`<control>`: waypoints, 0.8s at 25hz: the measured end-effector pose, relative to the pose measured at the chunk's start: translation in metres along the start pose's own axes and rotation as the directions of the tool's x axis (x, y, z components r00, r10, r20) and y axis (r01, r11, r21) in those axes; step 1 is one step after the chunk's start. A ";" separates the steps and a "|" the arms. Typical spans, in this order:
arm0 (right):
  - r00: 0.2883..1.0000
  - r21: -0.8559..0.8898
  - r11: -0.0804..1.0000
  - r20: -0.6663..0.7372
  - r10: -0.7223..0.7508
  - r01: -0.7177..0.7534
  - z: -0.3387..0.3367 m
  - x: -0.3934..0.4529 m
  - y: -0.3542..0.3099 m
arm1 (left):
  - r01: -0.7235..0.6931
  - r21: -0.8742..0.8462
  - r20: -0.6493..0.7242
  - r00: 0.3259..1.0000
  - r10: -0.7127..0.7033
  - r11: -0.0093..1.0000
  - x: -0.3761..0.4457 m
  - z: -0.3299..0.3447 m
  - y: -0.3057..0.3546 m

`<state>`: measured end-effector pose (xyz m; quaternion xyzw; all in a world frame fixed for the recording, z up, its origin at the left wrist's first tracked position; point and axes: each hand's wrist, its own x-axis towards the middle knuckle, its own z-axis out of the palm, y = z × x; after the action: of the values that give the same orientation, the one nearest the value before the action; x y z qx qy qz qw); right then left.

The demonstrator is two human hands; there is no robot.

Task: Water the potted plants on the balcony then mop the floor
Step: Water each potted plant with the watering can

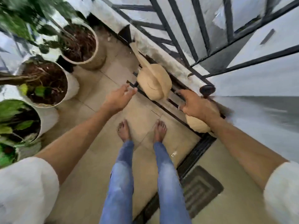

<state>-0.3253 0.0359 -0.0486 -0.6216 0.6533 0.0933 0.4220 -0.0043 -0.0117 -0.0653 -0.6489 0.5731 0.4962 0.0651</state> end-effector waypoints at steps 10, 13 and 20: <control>0.998 0.278 0.961 -0.065 0.007 0.012 0.143 0.139 0.072 | 0.281 -0.326 -0.190 0.916 -0.354 0.903 0.207 0.194 -0.176; 0.991 0.440 0.898 -0.124 0.050 0.010 0.153 0.153 0.083 | 0.483 -0.195 -0.410 0.750 -0.519 0.853 0.207 0.333 -0.341; 0.976 0.286 0.949 -0.204 -0.078 0.136 0.177 0.164 0.085 | 0.537 -0.016 -0.631 0.649 -0.425 0.844 0.239 0.340 -0.371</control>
<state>-0.3029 0.0481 -0.3028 -0.5914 0.6624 -0.0893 0.4511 0.0665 0.1719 -0.5865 -0.8940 0.4093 0.1715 0.0613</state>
